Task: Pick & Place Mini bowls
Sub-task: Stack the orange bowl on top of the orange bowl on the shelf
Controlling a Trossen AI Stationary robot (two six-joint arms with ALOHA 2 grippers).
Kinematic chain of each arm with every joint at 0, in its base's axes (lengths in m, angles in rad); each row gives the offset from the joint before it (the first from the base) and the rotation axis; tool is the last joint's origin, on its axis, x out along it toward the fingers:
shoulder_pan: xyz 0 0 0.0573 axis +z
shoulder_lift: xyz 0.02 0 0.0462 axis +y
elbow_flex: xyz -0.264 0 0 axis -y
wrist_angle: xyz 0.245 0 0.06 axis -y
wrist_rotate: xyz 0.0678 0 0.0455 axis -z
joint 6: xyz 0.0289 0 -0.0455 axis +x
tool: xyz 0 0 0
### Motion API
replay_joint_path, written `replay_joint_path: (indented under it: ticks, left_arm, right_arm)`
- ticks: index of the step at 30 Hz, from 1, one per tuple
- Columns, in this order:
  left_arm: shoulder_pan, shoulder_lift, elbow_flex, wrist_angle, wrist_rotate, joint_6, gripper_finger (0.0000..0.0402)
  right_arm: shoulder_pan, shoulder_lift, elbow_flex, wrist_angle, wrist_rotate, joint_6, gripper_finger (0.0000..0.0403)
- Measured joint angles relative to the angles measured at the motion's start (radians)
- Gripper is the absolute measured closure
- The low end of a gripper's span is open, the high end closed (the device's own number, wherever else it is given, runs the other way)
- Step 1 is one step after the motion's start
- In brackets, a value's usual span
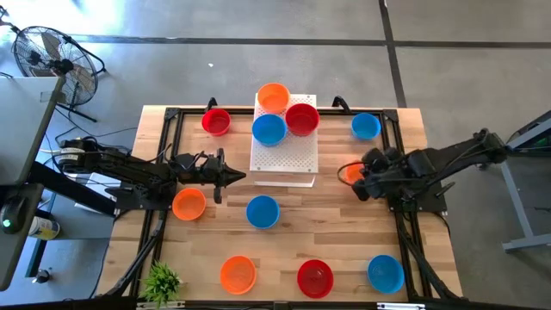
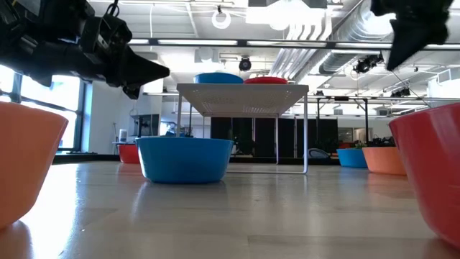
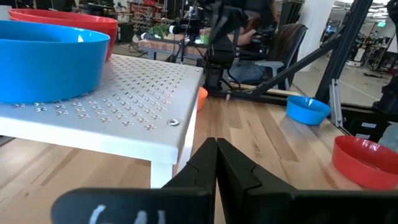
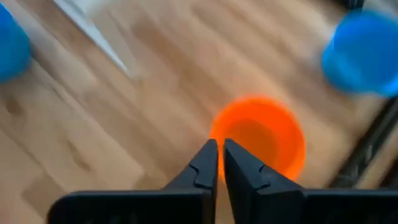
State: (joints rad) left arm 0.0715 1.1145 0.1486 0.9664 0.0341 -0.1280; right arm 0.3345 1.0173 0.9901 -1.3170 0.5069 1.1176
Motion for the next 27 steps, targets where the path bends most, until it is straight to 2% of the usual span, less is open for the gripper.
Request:
replay_joint_path:
  ticks: [4, 9, 13, 19, 27]
  left_arm:
    - [0.0, 0.0, 0.0, -0.005, 0.0, 0.0, 0.0401]
    - [0.0, 0.0, 0.0, -0.014, 0.0, 0.0, 0.0401]
    - [0.0, 0.0, 0.0, -0.021, 0.0, 0.0, 0.0401]
    - [0.0, 0.0, 0.0, -0.021, 0.0, 0.0, 0.0401]
    - [0.0, 0.0, 0.0, -0.021, 0.0, 0.0, 0.0401]
  right_arm:
    - [0.026, 0.053, -0.008, -0.076, -0.07, 0.057, 0.0334]
    - [0.069, 0.113, -0.063, -0.016, -0.087, -0.084, 0.0268]
    - [0.068, 0.134, -0.158, 0.081, -0.097, -0.16, 0.0237]
    - [0.004, 0.135, -0.323, 0.323, -0.158, -0.287, 0.0233]
    - [-0.102, 0.135, -0.43, 0.446, -0.148, -0.398, 0.0272]
